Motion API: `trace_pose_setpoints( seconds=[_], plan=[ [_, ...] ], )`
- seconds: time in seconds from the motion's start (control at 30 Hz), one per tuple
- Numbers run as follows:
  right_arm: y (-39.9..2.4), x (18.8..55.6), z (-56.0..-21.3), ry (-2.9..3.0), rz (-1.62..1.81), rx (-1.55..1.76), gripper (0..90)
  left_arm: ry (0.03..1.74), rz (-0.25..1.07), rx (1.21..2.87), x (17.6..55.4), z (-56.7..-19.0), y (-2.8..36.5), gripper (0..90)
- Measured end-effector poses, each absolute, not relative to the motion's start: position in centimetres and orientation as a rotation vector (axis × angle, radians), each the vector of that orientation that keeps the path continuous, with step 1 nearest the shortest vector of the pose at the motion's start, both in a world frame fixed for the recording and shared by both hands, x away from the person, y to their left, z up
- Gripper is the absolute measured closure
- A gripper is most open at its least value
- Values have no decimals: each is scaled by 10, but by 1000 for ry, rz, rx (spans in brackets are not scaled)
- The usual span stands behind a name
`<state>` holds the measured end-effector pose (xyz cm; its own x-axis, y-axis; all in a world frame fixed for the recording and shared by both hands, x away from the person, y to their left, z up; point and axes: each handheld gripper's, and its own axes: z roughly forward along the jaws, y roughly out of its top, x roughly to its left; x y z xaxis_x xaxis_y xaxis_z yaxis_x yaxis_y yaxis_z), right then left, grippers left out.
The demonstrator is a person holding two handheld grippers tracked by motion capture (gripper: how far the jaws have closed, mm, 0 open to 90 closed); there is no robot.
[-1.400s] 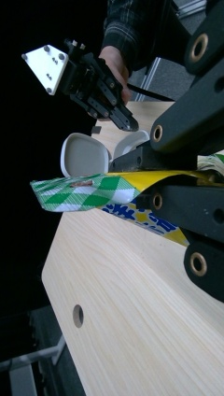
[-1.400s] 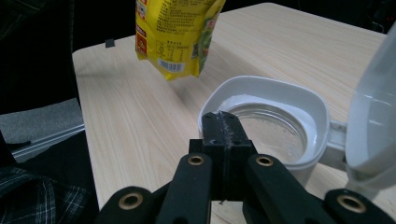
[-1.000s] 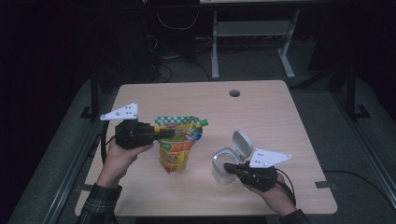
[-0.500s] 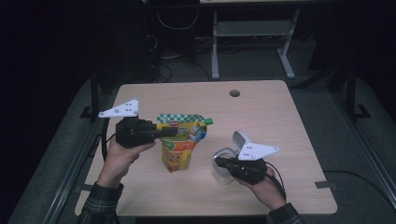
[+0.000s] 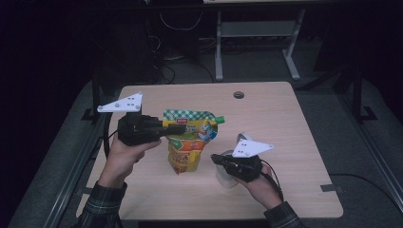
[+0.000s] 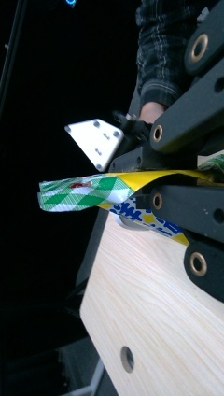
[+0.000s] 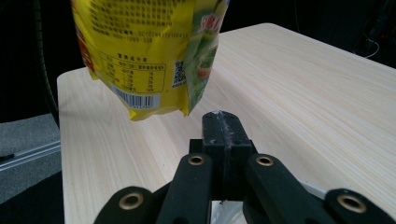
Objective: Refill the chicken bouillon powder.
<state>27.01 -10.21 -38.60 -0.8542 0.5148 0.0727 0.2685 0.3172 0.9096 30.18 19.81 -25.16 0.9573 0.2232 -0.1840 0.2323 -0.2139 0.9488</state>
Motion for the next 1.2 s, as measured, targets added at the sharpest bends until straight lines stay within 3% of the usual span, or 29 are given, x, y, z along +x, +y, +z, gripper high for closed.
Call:
trace_pose_setpoints(
  seconds=[1.2],
  plan=[
    [-69,271,-388,2270,1571,707,900,290,-34,1773,290,-237,171,900]
  ],
)
